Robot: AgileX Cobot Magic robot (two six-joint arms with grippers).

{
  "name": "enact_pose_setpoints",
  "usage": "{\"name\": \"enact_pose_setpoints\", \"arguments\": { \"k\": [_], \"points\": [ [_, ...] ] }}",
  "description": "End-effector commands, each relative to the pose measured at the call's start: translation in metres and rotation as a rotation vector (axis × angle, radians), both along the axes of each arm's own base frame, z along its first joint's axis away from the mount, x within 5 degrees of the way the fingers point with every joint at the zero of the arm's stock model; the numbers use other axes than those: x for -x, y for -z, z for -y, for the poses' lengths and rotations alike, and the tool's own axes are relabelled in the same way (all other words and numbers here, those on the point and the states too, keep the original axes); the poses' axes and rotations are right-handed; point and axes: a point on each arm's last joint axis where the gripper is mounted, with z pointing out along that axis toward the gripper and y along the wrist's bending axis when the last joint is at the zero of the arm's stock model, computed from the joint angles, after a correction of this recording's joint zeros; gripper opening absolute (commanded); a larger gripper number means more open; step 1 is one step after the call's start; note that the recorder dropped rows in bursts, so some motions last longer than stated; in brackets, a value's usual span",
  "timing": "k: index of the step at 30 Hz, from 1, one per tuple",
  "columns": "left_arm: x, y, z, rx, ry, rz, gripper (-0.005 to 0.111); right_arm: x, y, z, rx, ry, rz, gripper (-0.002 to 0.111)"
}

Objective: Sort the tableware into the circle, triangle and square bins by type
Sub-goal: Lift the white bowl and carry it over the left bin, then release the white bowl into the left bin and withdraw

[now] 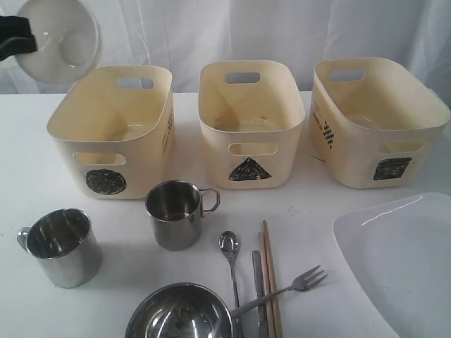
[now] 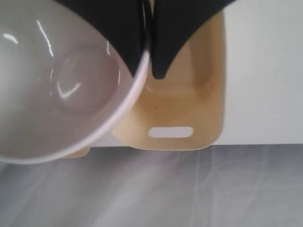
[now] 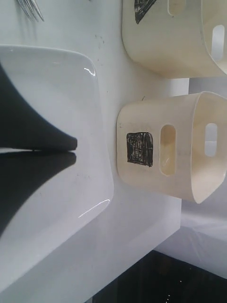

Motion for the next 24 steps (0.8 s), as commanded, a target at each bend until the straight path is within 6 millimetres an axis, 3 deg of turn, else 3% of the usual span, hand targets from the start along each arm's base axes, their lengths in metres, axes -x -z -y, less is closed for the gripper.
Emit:
{"name": "enact_pose_setpoints", "arguments": {
  "k": [1,4,6,9,14,18,24],
  "points": [
    [-0.068,0.021,0.006,-0.019,0.072,-0.045,0.000,0.000,0.000,0.000,-0.004,-0.002,0.006,0.000],
    [-0.098,0.042,0.007,-0.029,0.071,-0.076,0.000,0.000,0.000,0.000,-0.004,-0.002,0.006,0.000],
    [-0.116,0.068,0.007,-0.044,0.079,-0.121,0.000,0.000,0.000,0.000,-0.004,-0.002,0.006,0.000],
    [-0.123,0.090,0.009,-0.071,0.123,-0.161,0.000,0.000,0.000,0.000,-0.004,-0.002,0.006,0.000],
    [-0.124,0.092,0.008,-0.074,0.117,-0.162,0.000,0.000,0.000,0.000,-0.004,-0.002,0.006,0.000],
    [-0.123,0.093,0.009,-0.101,0.145,-0.160,0.020,0.000,0.000,0.000,-0.004,-0.002,0.006,0.000],
    [-0.123,0.092,0.009,-0.088,0.138,-0.159,0.060,0.000,0.000,0.000,-0.004,-0.002,0.006,0.000]
  ]
}}
